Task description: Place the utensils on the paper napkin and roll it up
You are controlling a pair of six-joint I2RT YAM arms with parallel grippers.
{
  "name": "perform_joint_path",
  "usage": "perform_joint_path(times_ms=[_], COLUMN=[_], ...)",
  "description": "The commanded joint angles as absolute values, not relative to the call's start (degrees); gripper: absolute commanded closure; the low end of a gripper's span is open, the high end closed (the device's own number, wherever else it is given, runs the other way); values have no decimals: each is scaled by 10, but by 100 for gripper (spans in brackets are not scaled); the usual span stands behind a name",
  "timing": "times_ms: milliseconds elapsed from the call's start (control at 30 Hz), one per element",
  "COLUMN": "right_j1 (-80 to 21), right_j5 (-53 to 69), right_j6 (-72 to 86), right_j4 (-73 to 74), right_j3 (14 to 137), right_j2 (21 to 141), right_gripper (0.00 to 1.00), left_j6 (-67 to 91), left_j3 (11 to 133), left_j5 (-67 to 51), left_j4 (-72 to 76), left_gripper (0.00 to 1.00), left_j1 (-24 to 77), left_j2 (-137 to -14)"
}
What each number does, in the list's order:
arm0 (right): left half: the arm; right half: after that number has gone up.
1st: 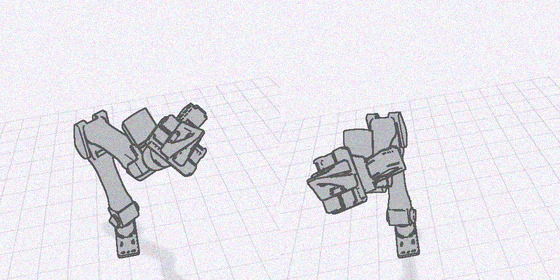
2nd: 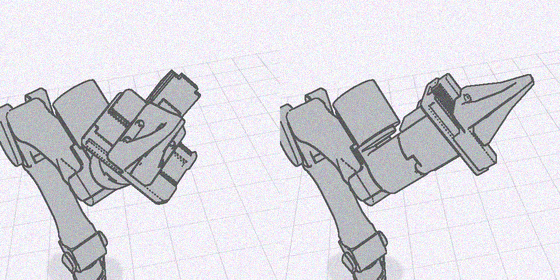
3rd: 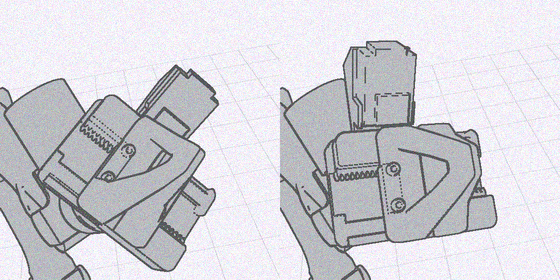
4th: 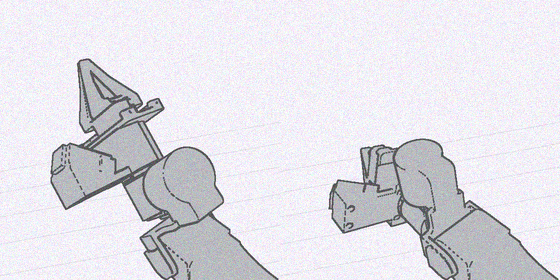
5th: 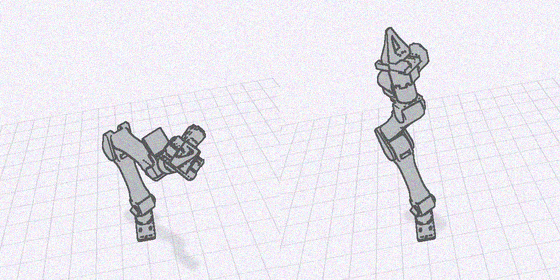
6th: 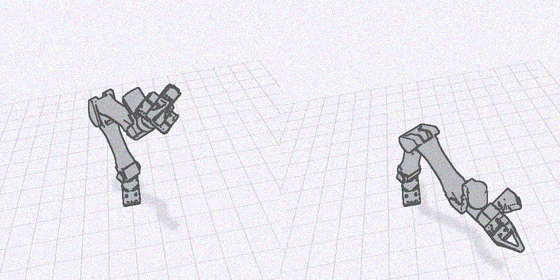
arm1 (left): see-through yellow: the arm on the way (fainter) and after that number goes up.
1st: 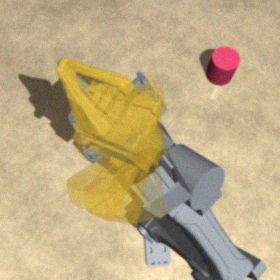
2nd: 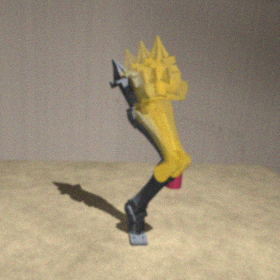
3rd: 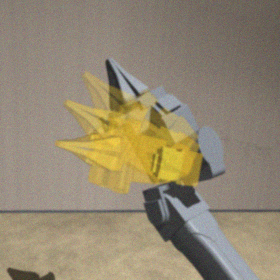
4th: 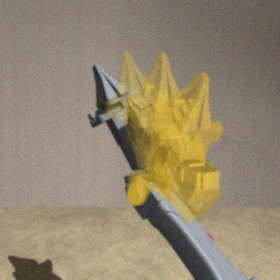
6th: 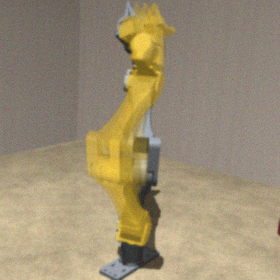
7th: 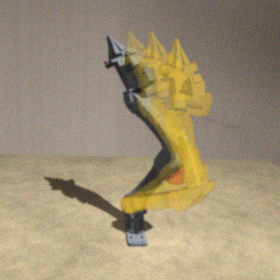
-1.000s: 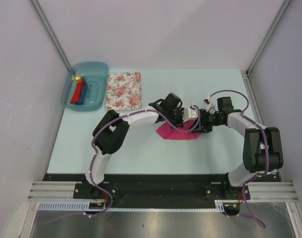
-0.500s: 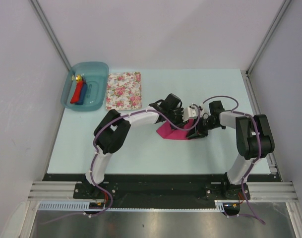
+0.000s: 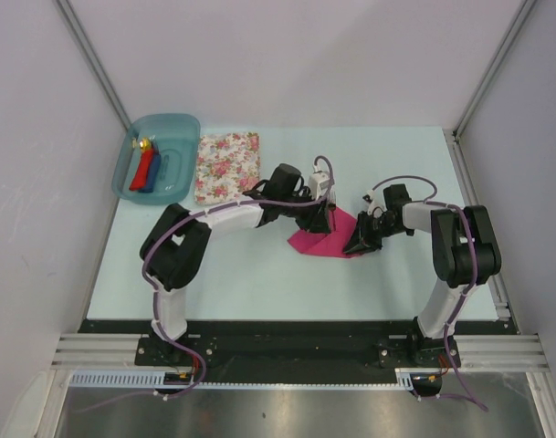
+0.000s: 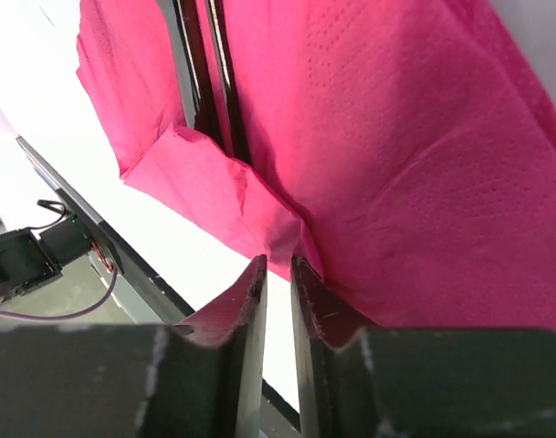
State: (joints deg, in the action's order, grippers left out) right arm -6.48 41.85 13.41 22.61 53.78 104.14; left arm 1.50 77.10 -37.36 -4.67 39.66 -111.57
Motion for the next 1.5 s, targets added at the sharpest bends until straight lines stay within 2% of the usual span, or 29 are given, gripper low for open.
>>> perform_joint_path(times_ms=[0,167,567,1300,1467], right_j1=[-66,-66,-69,-84,-84], right_j5=[409,403,397,380,360], right_j6=[130,132,127,108,88], right_j4=[222,227,236,258,279], right_j3=[557,564,582,591,594], right_j2=[1048,1046,1056,1039,1012], right_gripper=[81,86,92,90,83], left_j6=[188,278,407,464,463], left_j3=[729,723,754,759,753], left_j5=[-446,-473,-478,-460,-454], left_j4=[62,124,217,243,239], left_gripper=[71,79,80,87,88], left_j1=[399,395,389,373,371], left_j2=[-1106,-1143,-1227,-1296,-1298])
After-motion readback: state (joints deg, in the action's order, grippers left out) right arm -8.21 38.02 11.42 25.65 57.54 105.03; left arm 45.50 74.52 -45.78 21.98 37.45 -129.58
